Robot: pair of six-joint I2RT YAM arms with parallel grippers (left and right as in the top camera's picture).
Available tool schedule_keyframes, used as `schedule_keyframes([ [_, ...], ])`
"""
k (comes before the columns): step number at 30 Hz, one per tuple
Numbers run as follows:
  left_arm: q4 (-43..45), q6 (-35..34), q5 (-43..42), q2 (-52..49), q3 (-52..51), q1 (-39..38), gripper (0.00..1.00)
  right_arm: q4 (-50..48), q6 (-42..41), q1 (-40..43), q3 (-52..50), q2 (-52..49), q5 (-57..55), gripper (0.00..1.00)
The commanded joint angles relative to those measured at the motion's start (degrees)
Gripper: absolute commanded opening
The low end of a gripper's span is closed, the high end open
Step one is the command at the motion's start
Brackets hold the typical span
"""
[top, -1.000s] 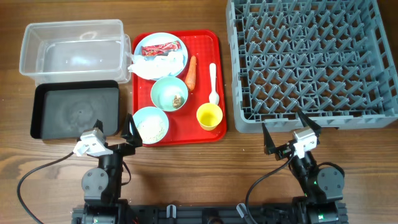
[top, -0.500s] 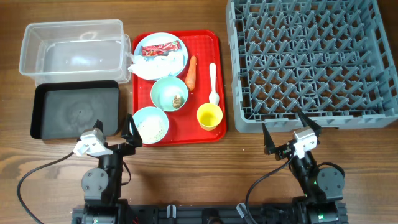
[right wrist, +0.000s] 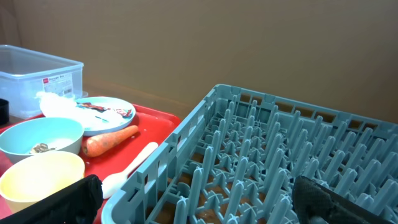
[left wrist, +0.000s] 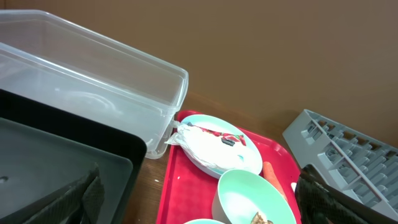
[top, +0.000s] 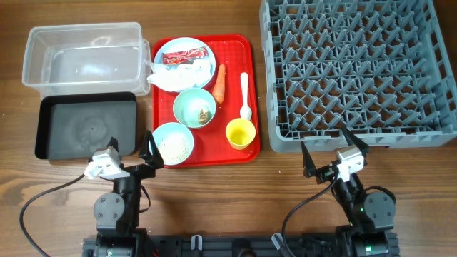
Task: Sort waste into correct bins and load items into the dishwasher rack
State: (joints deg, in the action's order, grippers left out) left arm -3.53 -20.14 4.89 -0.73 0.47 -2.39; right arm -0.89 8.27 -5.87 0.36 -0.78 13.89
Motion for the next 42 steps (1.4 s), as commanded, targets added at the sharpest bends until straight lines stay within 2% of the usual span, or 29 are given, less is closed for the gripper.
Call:
schedule_keyframes([
  [1, -0.1, 0.8, 0.6, 0.6, -0.1, 0.4, 1.00, -0.3, 0.7, -0.2, -0.1, 0.3, -0.3, 1.00],
  [8, 0.4, -0.6, -0.1, 0.6, -0.1, 0.4, 1.00, -1.5, 0.5, -0.2, -0.1, 0.3, -0.3, 1.00],
  [13, 1.6, -1.3, -8.1, 0.6, -0.1, 0.4, 1.00, -5.2, -0.3, -0.2, 0.0, 0.3, 1.2, 1.00],
  [16, 1.6, -1.3, -10.9, 0.4, 1.0, 0.4, 1.00, -9.2, -5.6, -0.2, 0.7, 0.3, 1.7, 1.00],
  [20, 1.2, -1.3, -11.5, -1.7, 5.6, 0.4, 1.00, -9.5, -5.7, -0.2, 3.0, 0.3, 6.8, 1.00],
  [26, -2.8, -1.1, -14.4, -11.7, 16.7, 0.4, 1.00, -9.4, -8.2, -0.2, 7.4, 0.3, 7.6, 1.00],
  [29, -6.3, -1.1, -14.5, -19.6, 25.0, 0.4, 1.00, -9.2, -12.5, -0.2, 10.4, 0.3, 7.6, 1.00],
  [33, -13.1, -1.0, -14.5, -27.7, 35.5, 0.4, 1.00, -6.4, -13.6, -0.2, 15.6, -1.2, 8.6, 1.00],
  [35, -19.8, 0.7, -14.5, -32.3, 43.0, 0.4, 1.00, -3.0, -14.4, -0.2, 20.7, -5.0, 9.8, 1.00],
  [39, -27.6, 3.4, -14.5, -37.5, 51.6, 0.3, 1.00, 1.5, -14.3, -0.2, 29.6, -13.3, 13.1, 1.00],
  [42, -34.9, 3.5, -14.5, -42.8, 59.1, 0.3, 1.00, 8.2, -14.3, -0.2, 41.9, -25.6, 17.6, 1.00],
])
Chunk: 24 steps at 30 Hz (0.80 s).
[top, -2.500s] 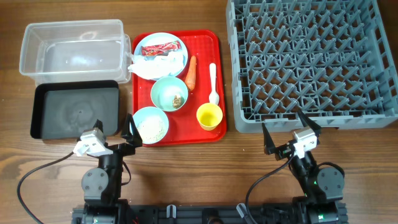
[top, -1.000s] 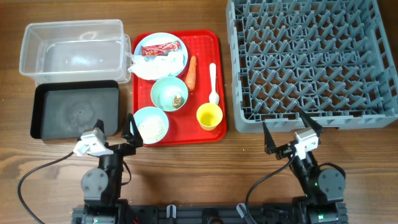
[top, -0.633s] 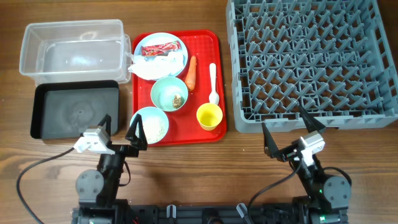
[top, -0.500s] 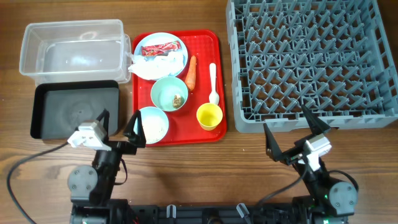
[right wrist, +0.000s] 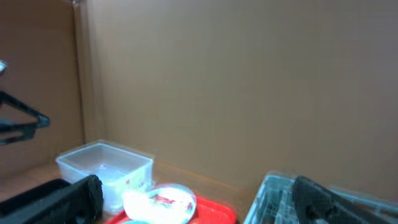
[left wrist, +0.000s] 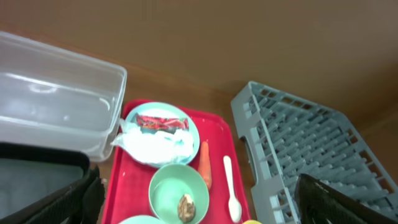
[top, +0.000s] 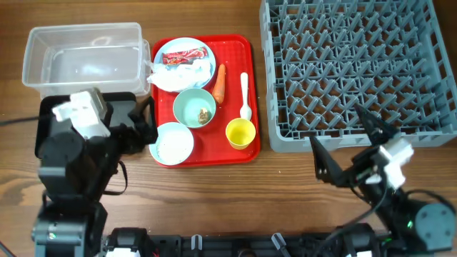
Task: Sort waste into correct bins and load items into the dishwasher rack
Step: 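Reach the left gripper to the plate and grasp the white tissue and wrapper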
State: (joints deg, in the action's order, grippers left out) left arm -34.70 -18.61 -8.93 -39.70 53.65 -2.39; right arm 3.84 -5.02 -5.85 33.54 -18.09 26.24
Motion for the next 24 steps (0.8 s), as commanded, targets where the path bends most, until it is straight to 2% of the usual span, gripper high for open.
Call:
schedule_keyframes([
  [1, -5.3, 1.9, -0.7, -4.9, 7.3, 0.3, 1.00, 5.2, -0.9, -0.2, 11.6, -11.0, 7.1, 1.00],
  [3, -8.3, 1.9, -2.1, -7.1, 10.6, 0.3, 1.00, 11.1, -0.1, -0.2, 19.3, -17.9, 11.8, 1.00],
  [4, -9.7, 1.9, -3.4, -8.3, 12.4, 0.3, 1.00, 17.3, 2.0, -0.2, 25.9, -23.2, 14.4, 1.00],
  [7, -14.0, 1.9, -3.5, -11.2, 16.3, 0.3, 1.00, 32.4, 6.3, -0.2, 39.9, -34.0, 14.7, 1.00],
  [10, -18.9, 1.9, -3.7, -18.8, 20.1, 0.3, 1.00, 46.8, 11.7, -0.2, 53.3, -45.3, 13.7, 1.00],
  [14, -19.1, 0.4, -4.9, -27.9, 20.3, 0.3, 1.00, 48.3, 10.6, -0.2, 55.0, -51.4, 13.7, 1.00],
  [17, -19.9, -1.8, -6.6, -34.1, 20.2, 0.3, 1.00, 51.2, 4.5, -0.2, 55.0, -54.6, 14.2, 1.00],
  [20, -19.1, -1.6, -11.1, -39.3, 20.2, 0.3, 1.00, 51.2, 3.3, -0.2, 55.0, -57.3, 15.4, 1.00],
  [24, -16.3, -1.8, -10.1, -41.0, 20.7, -2.4, 0.88, 52.0, 3.4, -0.2, 55.0, -59.0, 12.0, 1.00],
])
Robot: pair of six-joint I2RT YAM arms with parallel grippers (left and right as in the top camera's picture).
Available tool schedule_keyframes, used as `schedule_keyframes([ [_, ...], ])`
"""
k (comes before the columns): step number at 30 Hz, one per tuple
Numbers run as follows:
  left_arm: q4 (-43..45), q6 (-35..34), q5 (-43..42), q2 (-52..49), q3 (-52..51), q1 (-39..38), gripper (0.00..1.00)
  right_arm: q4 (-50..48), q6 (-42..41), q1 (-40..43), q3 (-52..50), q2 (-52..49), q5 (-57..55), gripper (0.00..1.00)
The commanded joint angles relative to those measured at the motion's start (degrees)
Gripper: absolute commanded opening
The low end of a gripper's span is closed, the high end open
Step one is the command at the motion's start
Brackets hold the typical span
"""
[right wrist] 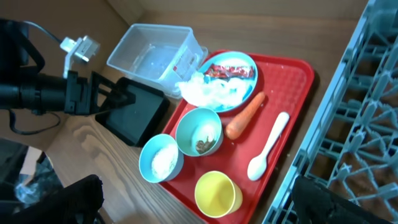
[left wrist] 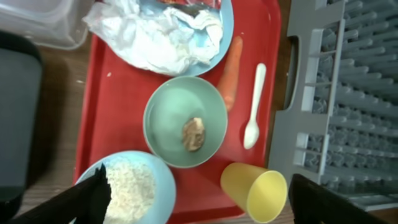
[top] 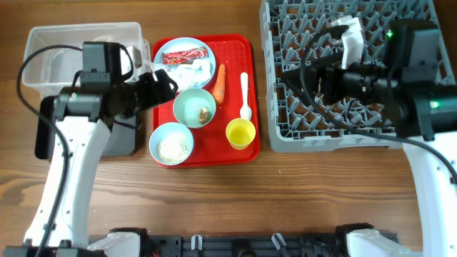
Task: Sort waste into correct bins and load items into the dishwasher rack
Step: 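Reach the left gripper to the plate and grasp the white tissue and wrapper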
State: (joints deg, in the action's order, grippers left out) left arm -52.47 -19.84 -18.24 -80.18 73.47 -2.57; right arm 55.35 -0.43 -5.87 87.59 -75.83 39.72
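Observation:
A red tray [top: 235, 50] holds a plate [top: 184, 63] with a wrapper and crumpled tissue, a carrot [top: 220, 82], a white spoon [top: 244, 96], a green bowl [top: 194, 107] with a food scrap, a blue bowl of rice [top: 172, 143] and a yellow cup [top: 240, 133]. The grey dishwasher rack [top: 335, 135] stands to the right. My left gripper [top: 166, 87] hangs open and empty over the tray's left side, above the bowls [left wrist: 185, 121]. My right gripper [top: 303, 77] is open and empty over the rack's left part, facing the tray [right wrist: 292, 74].
A clear plastic bin [top: 82, 30] sits at the back left. A black bin [top: 46, 132] lies in front of it, partly under my left arm. Bare wooden table runs along the front.
My left gripper has moved from above the black bin to over the tray's left side, looking down. The right arm has gone from the front edge to above the rack. Nothing on the tray moved.
Both arms were folded low at the table's front edge, grippers open. Then they were raised, the left over the black bin, the right still near the front. Now the left is over the tray and the right over the rack, both empty.

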Motion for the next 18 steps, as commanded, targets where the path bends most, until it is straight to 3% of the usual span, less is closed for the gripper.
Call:
schedule_keyframes([
  [1, 1.2, -2.4, 2.9, -0.8, 2.0, -3.7, 0.88, 0.7, -1.2, -0.2, 0.9, -1.2, -2.7, 1.00],
  [4, -1.5, -6.3, 14.3, -3.6, 9.6, -8.2, 0.93, 0.9, -1.1, -0.2, 0.9, -1.1, -3.3, 1.00],
  [7, -5.3, -8.3, 23.3, -12.9, 23.4, -11.5, 0.99, 1.7, -1.3, -0.2, 0.9, -1.1, -3.3, 1.00],
  [10, -4.9, -14.1, 24.8, -23.6, 32.2, -12.0, 1.00, 3.3, -1.1, -0.2, 0.9, -1.1, -3.3, 1.00],
  [14, -6.0, -27.6, 25.7, -33.1, 33.4, -12.0, 1.00, 5.9, -1.0, -0.2, 0.9, -1.1, -4.8, 1.00],
  [18, -5.5, -29.1, 24.3, -40.0, 33.4, -12.9, 1.00, 7.1, -1.1, -0.2, 0.9, -1.1, -5.7, 1.00],
])
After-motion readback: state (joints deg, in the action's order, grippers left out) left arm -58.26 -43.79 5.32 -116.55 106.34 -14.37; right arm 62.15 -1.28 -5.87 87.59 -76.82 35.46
